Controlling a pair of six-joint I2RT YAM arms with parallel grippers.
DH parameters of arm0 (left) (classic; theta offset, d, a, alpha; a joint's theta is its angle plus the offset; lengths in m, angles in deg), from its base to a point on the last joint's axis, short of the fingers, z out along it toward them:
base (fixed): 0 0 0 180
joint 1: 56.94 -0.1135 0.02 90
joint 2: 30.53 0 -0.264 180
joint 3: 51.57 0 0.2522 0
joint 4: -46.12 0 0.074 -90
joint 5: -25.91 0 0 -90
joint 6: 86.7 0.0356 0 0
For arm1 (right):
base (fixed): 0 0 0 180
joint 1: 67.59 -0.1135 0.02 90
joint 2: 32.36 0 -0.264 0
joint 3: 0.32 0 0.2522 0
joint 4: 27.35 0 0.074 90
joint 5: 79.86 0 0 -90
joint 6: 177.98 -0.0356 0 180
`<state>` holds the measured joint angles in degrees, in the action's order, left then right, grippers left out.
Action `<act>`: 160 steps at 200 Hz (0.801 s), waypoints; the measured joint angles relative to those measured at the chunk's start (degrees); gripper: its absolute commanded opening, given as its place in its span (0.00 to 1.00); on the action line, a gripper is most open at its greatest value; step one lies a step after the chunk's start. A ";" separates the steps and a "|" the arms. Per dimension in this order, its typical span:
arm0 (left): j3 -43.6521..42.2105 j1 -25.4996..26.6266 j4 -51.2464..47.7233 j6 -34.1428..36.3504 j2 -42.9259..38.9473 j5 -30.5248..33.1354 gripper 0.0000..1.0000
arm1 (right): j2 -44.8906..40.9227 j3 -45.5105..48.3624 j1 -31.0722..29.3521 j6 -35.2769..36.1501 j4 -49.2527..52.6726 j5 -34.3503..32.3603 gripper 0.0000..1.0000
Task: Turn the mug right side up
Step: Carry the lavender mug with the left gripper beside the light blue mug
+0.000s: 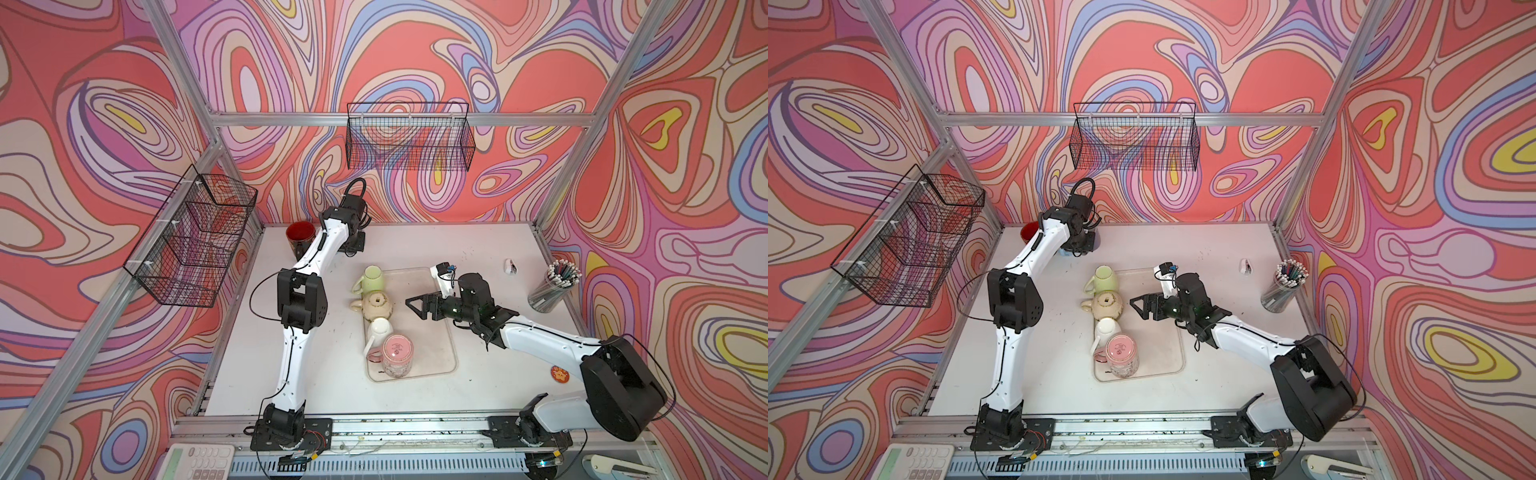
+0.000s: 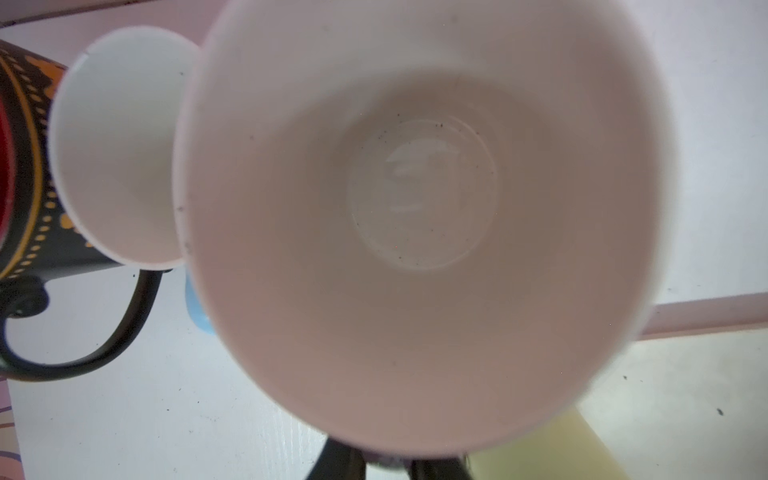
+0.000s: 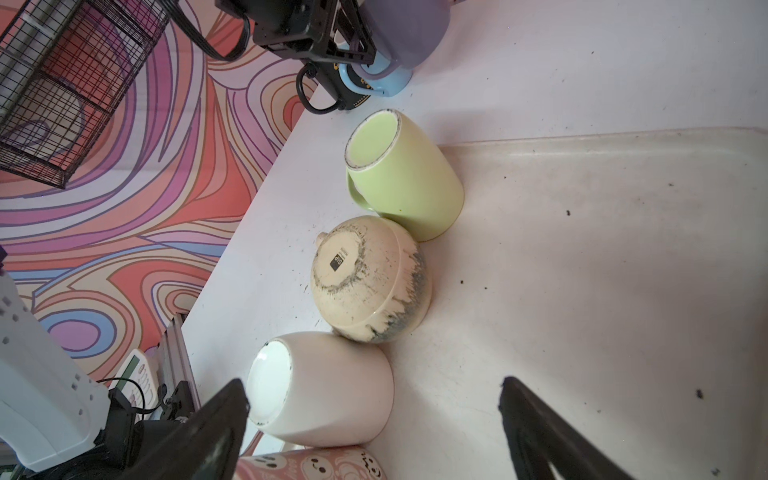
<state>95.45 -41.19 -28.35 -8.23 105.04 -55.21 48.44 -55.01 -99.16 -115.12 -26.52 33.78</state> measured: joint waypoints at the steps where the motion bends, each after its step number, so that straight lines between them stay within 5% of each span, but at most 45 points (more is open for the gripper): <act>1: 0.15 0.00 -0.04 -0.02 0.13 0.07 0.00 | 0.00 -0.02 0.00 0.00 0.00 0.00 0.98; 160: 7.76 -0.52 -0.94 0.66 8.98 4.04 0.00 | 3.32 -0.02 0.00 -0.48 -0.72 0.39 0.98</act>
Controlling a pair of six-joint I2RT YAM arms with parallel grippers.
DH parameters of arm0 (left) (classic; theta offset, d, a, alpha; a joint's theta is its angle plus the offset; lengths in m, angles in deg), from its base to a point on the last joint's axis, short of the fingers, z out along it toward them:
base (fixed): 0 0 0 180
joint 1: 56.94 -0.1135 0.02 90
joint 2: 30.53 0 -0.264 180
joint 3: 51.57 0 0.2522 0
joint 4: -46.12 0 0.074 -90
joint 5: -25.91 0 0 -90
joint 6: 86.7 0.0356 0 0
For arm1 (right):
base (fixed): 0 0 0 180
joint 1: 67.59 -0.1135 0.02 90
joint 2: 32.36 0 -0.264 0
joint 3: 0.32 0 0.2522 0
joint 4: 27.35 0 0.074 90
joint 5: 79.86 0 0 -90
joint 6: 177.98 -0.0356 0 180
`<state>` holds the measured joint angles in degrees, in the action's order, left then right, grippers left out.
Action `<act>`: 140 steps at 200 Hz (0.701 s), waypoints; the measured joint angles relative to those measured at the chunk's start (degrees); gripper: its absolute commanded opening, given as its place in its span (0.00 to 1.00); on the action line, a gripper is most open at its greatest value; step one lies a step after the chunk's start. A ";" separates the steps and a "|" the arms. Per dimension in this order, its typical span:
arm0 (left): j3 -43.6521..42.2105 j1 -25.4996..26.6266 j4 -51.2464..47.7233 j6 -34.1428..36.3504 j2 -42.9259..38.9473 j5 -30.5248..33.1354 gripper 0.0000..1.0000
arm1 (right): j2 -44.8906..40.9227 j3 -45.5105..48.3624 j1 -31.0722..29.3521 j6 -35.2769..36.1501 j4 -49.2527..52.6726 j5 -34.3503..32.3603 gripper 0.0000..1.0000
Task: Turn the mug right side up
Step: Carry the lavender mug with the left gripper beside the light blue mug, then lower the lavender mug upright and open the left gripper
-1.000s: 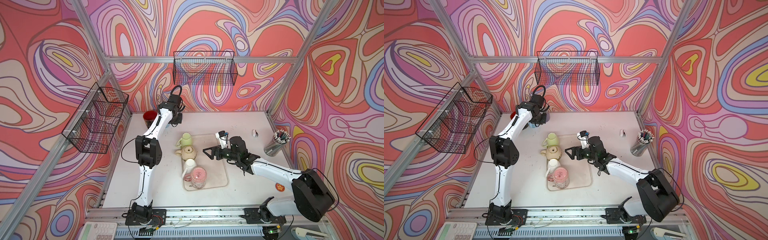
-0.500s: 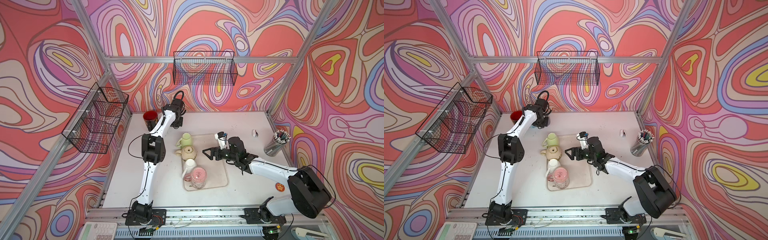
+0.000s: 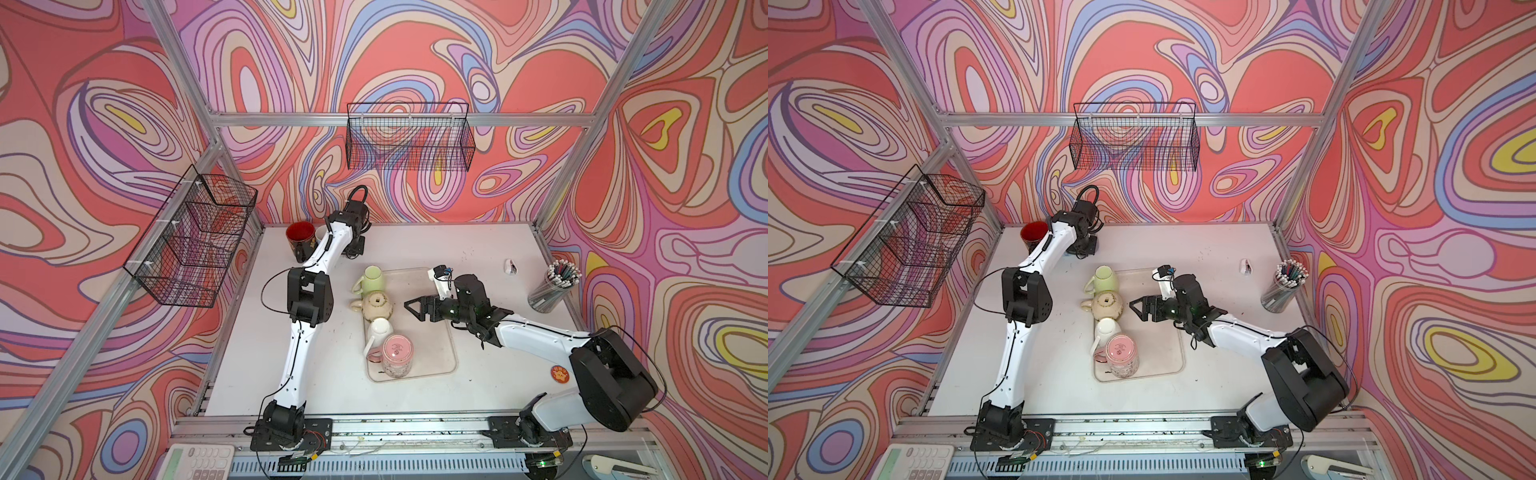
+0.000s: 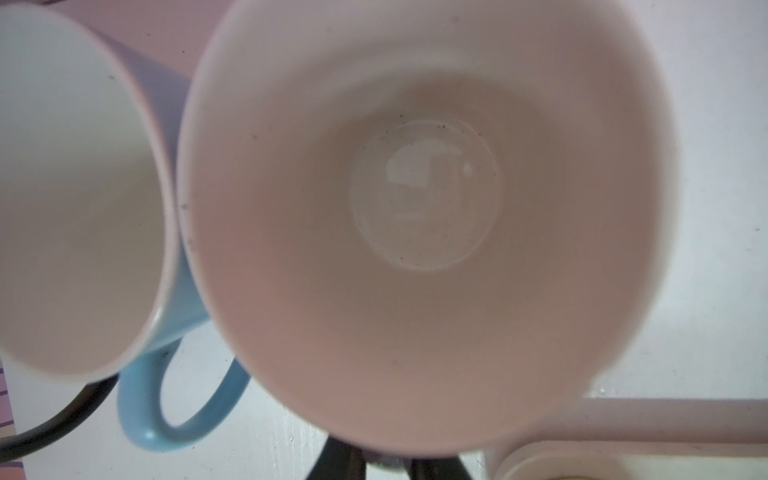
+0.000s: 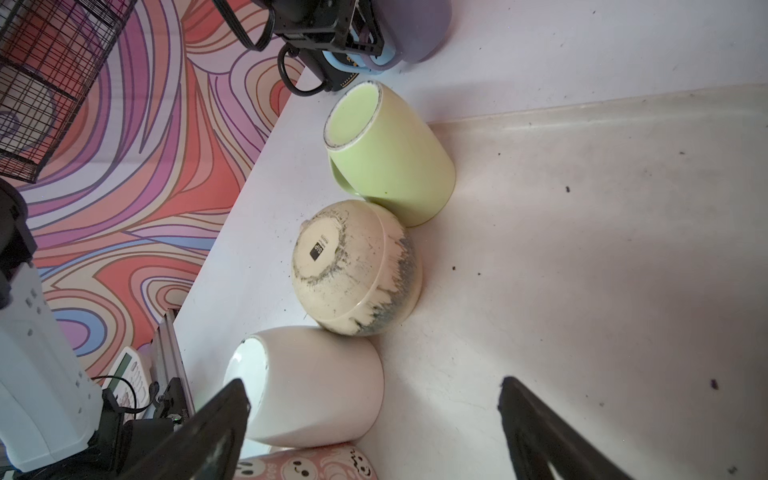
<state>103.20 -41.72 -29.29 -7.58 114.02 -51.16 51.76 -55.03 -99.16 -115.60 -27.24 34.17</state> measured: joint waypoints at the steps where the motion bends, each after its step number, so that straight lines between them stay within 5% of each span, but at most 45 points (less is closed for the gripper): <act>1: 0.00 0.00 0.00 0.00 0.02 0.02 0.00 | 0.02 0.00 0.00 0.00 0.00 0.00 0.97; 73: 0.00 -0.02 0.00 -0.02 0.85 0.20 0.00 | 0.90 0.00 0.00 -0.11 -0.02 0.24 0.97; 140: 0.02 -0.02 -0.04 -0.11 0.85 0.24 0.31 | 0.92 -0.09 0.00 -0.09 0.07 0.26 0.97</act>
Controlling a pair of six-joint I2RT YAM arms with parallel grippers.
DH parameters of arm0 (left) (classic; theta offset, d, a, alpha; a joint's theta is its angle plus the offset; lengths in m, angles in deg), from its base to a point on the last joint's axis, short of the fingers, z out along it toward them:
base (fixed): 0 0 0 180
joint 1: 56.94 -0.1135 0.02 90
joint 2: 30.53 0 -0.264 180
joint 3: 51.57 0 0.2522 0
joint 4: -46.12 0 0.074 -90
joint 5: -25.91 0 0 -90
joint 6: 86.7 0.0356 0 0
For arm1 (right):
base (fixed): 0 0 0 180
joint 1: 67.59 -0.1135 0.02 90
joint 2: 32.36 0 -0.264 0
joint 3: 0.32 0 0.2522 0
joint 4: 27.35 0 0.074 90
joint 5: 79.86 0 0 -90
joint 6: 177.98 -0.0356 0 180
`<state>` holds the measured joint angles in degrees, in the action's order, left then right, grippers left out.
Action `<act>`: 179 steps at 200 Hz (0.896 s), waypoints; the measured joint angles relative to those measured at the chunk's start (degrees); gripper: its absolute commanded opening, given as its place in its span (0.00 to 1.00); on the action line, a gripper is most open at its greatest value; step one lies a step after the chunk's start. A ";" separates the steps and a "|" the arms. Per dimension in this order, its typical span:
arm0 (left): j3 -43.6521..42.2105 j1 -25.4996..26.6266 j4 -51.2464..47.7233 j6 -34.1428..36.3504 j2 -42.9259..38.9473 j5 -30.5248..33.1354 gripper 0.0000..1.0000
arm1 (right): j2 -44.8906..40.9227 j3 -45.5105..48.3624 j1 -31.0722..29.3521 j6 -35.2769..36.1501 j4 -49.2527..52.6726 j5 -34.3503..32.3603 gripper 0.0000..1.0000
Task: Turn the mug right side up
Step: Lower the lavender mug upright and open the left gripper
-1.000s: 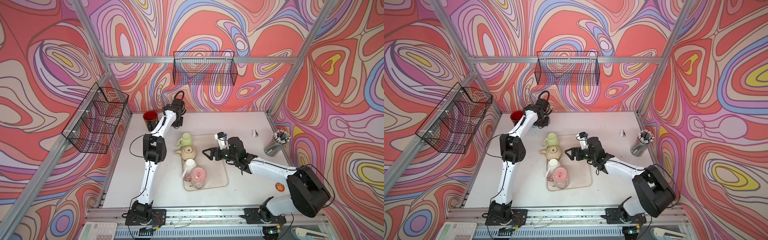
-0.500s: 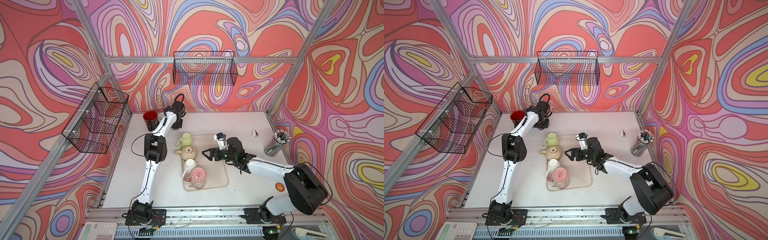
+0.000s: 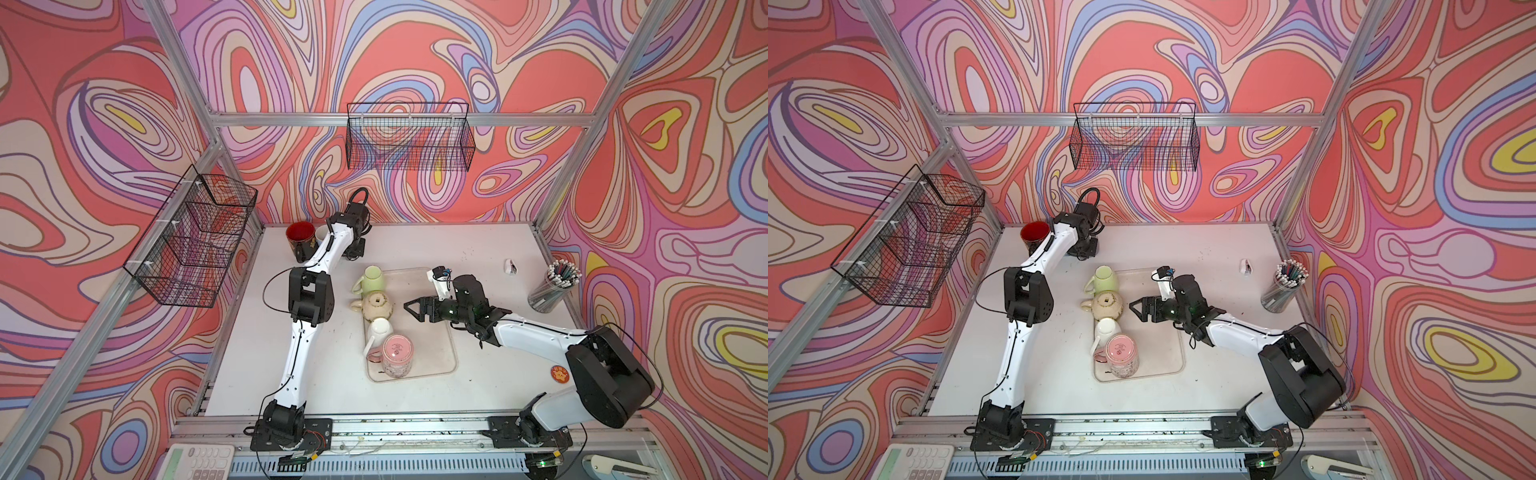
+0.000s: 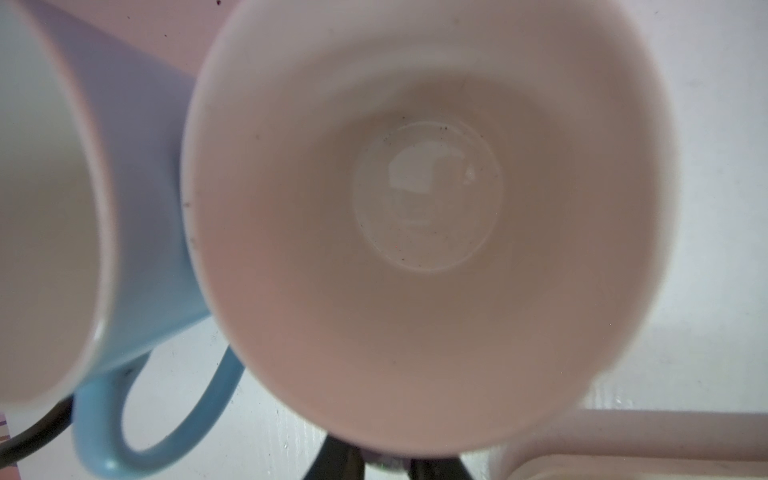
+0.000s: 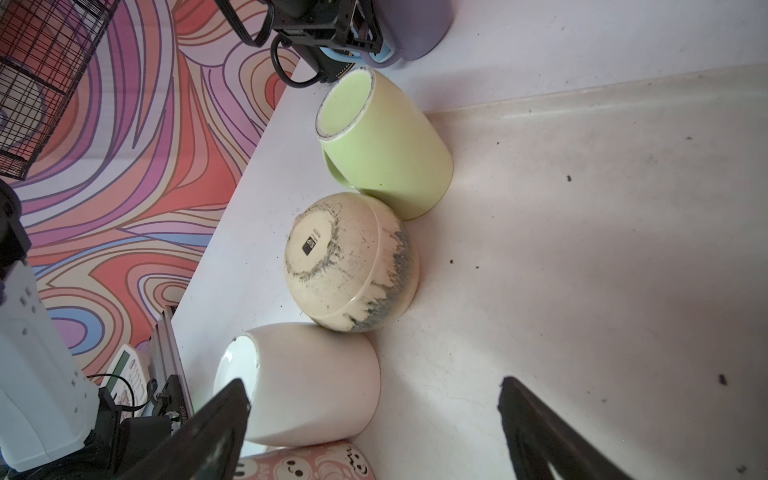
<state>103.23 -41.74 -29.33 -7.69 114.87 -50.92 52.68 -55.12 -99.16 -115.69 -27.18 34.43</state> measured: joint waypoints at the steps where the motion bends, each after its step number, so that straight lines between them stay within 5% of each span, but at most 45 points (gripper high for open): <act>1: 0.02 0.00 0.00 -0.02 0.00 0.02 0.31 | 0.00 0.00 0.00 0.00 0.00 0.00 0.97; 94: -0.61 -0.24 0.04 -0.17 -3.28 -0.61 0.45 | -0.39 -0.22 0.00 0.31 1.86 -0.11 0.98; 179: -25.49 1.51 5.77 -0.44 -28.09 -3.02 0.44 | -5.51 -2.08 0.00 1.36 7.61 -0.52 0.97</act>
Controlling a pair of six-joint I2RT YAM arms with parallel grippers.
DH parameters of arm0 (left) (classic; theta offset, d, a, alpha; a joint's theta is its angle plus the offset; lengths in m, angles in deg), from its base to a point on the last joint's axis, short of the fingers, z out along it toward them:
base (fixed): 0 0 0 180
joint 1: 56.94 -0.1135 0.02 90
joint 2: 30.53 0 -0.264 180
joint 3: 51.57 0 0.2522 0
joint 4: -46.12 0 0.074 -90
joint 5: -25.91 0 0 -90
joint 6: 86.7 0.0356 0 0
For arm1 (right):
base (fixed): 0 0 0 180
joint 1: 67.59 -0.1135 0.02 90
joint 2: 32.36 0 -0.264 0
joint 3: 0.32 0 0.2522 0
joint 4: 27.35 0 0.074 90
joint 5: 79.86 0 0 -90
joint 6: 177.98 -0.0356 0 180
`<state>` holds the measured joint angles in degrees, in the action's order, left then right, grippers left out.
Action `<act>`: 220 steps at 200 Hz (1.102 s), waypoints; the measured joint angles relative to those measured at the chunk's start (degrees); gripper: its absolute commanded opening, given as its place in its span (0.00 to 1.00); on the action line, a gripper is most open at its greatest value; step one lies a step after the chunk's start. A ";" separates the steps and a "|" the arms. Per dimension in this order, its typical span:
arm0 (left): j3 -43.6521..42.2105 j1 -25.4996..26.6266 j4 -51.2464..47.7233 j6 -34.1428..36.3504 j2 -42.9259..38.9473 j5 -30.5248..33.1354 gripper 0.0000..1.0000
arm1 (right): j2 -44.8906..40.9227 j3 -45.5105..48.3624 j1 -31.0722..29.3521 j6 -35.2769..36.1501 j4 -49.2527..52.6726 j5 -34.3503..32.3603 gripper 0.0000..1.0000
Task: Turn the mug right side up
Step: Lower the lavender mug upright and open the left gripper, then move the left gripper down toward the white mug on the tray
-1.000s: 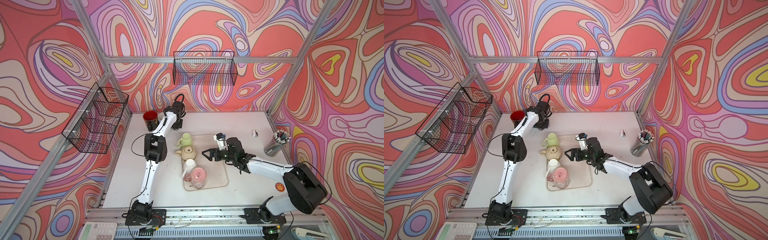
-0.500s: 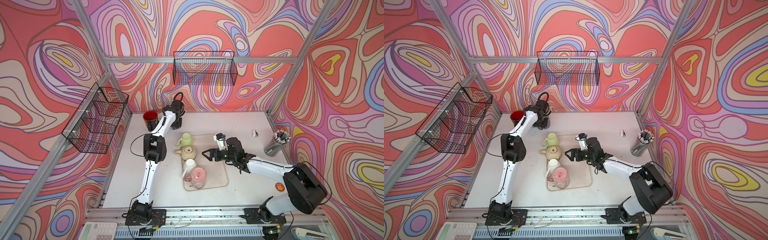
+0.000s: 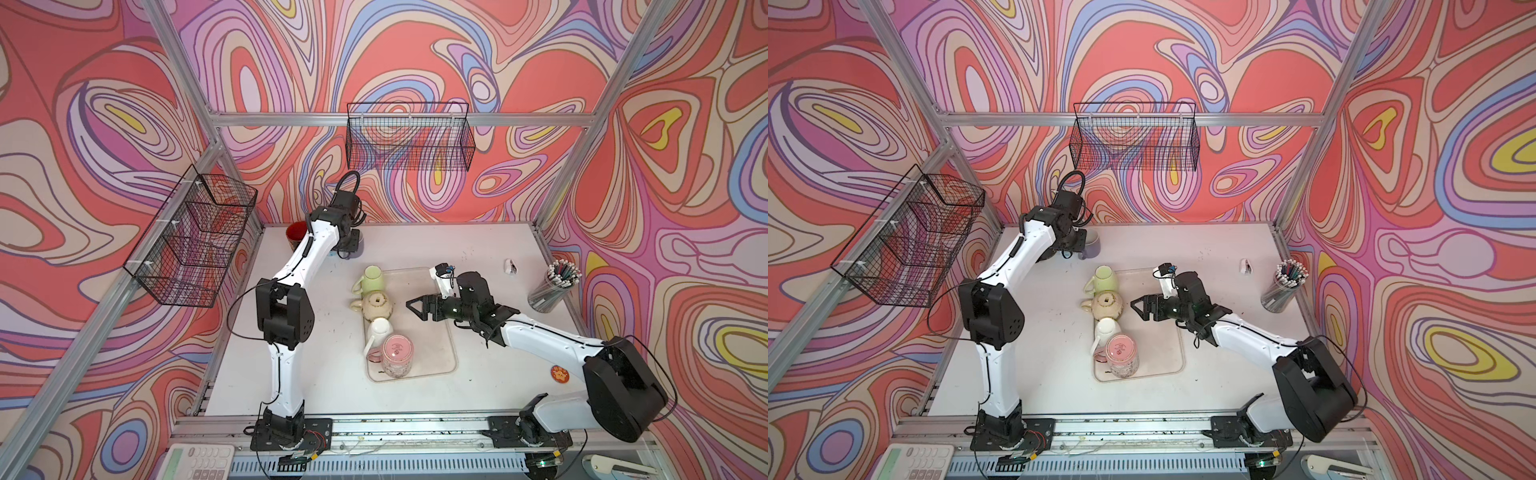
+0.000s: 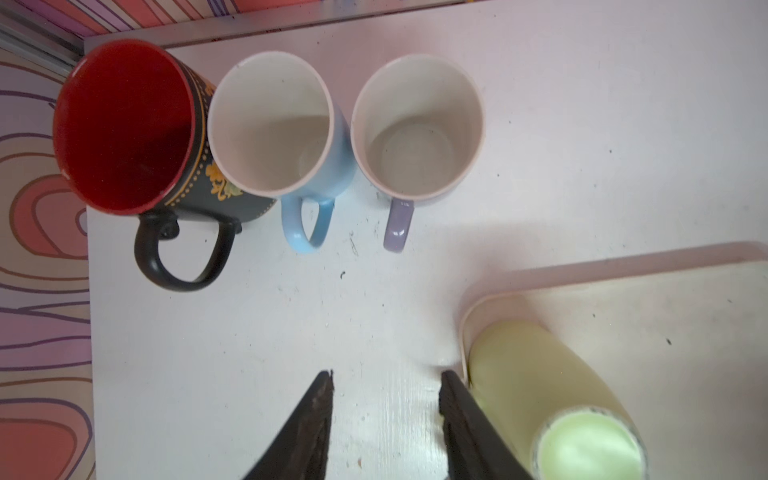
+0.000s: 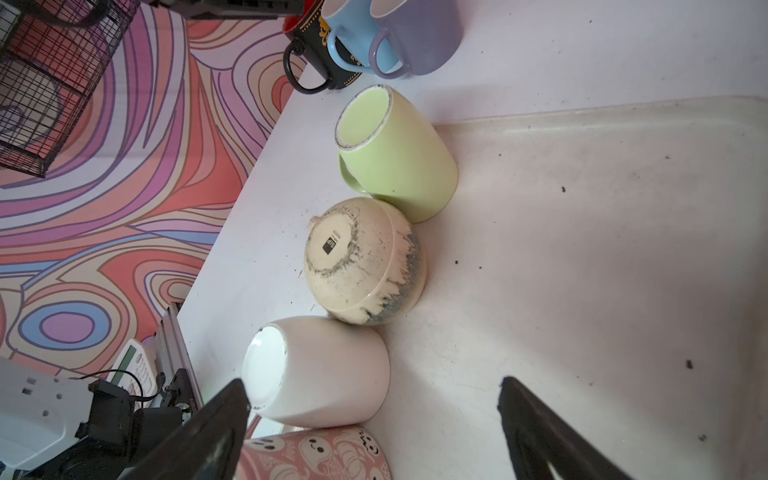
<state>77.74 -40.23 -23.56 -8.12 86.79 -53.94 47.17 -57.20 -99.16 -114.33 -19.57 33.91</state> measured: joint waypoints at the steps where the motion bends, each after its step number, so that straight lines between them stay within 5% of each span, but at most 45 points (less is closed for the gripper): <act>1: -0.52 0.11 0.17 0.00 -0.33 -0.02 0.44 | -0.07 -0.02 0.00 0.00 0.07 -0.02 0.97; 70: -16.92 1.46 6.01 -2.29 -5.57 -2.75 0.00 | -9.38 -0.87 0.00 0.33 7.45 -2.01 0.97; 118: -22.99 1.66 9.86 -3.19 -7.06 -4.31 0.00 | -16.96 -0.33 0.00 0.15 13.00 -4.35 0.97; 167: -31.98 4.85 11.08 -3.87 -17.77 -5.05 0.00 | -18.97 -0.33 0.00 0.28 18.86 -7.19 0.97; 220: -37.55 11.47 10.56 -3.32 -30.38 -7.19 0.15 | -16.55 -2.12 0.00 0.90 23.71 -7.80 0.95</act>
<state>40.19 -28.76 -13.01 -11.44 56.41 -61.13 30.63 -59.32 -99.16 -113.44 4.14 26.11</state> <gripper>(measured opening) 0.087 0.948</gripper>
